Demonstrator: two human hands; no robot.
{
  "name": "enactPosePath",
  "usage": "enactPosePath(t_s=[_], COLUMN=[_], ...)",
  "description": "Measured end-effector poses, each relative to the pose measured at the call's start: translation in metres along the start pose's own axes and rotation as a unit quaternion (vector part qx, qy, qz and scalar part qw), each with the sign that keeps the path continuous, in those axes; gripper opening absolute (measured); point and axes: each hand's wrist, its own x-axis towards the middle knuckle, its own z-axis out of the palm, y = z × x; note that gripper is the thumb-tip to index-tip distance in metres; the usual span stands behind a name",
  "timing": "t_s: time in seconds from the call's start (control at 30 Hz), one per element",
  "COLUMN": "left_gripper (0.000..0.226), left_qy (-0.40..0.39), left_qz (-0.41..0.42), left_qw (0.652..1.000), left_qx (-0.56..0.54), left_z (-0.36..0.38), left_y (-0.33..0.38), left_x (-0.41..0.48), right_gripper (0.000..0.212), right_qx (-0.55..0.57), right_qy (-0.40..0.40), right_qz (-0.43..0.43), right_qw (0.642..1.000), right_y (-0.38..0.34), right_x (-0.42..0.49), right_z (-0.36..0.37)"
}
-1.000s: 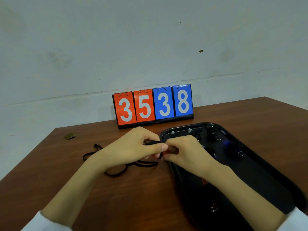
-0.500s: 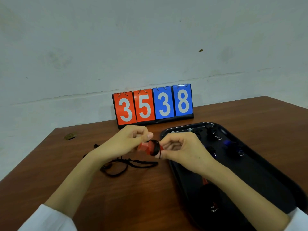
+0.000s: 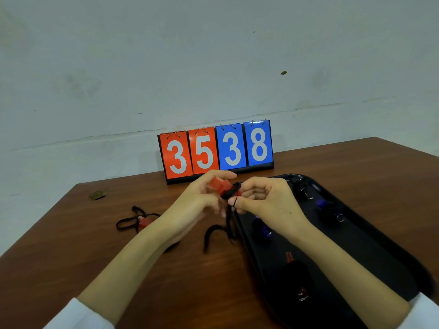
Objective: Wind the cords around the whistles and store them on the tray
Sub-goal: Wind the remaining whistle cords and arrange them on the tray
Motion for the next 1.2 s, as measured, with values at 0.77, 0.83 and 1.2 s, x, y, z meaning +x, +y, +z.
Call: enactPosePath(t_s=[0.77, 0.83, 1.2], left_gripper=[0.023, 0.019, 0.019], left_qy=[-0.078, -0.085, 0.001], left_qz=[0.004, 0.017, 0.061], left_qw=[0.940, 0.937, 0.920], left_qx=[0.332, 0.339, 0.387], left_z=[0.008, 0.005, -0.021], left_y=[0.008, 0.011, 0.016], left_x=[-0.004, -0.004, -0.004], right_gripper=[0.012, 0.013, 0.015], right_qx=[-0.222, -0.273, -0.231], right_qy=[0.135, 0.097, -0.137], right_qz=[0.003, -0.013, -0.038], right_qw=[0.966, 0.957, 0.963], right_y=[0.020, 0.023, 0.014], right_x=[0.003, 0.001, -0.005], right_z=[-0.002, 0.000, 0.012])
